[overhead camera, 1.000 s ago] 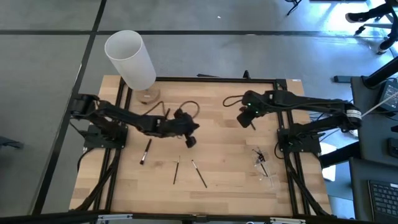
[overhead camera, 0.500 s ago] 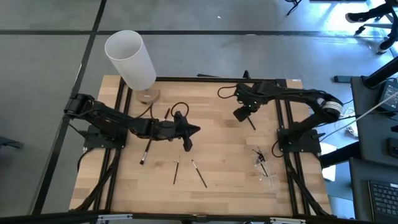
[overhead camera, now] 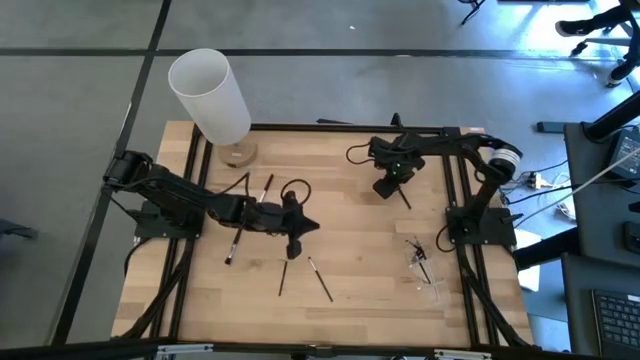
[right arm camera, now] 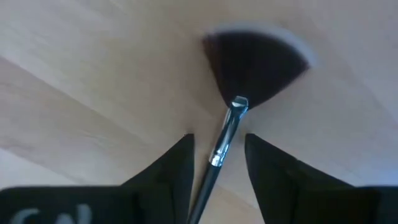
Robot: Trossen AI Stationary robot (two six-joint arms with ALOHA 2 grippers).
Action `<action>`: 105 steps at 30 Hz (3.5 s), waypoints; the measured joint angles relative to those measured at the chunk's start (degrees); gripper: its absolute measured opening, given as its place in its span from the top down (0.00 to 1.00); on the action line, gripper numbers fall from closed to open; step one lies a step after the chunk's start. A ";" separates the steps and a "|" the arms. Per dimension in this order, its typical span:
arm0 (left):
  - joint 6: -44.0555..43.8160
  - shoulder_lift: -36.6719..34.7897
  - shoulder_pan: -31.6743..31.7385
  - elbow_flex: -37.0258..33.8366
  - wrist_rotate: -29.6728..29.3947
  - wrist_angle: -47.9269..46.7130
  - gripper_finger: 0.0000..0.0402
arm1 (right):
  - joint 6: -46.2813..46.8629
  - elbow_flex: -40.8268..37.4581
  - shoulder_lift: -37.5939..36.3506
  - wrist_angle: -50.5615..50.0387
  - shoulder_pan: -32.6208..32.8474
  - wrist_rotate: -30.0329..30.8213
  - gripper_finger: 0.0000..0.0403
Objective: Put items in baskets/containers
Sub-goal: Put the black highlighter brush into the transparent organizer
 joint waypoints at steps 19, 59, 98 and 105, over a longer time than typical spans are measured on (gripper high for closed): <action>1.11 0.02 0.51 0.00 -6.97 -3.61 0.95 | -2.27 -0.10 1.21 0.91 1.30 -3.19 0.94; -1.68 0.02 0.46 0.00 -11.01 -7.65 0.95 | 30.86 -0.20 -57.86 -9.74 64.04 16.69 0.95; -5.20 0.04 -0.76 0.02 -11.86 -5.74 0.95 | 61.79 -0.13 -32.69 -13.23 101.81 49.80 0.95; -5.18 0.04 -0.76 0.02 -11.87 -5.61 0.95 | 62.38 -0.13 -27.30 -13.57 101.79 47.57 0.94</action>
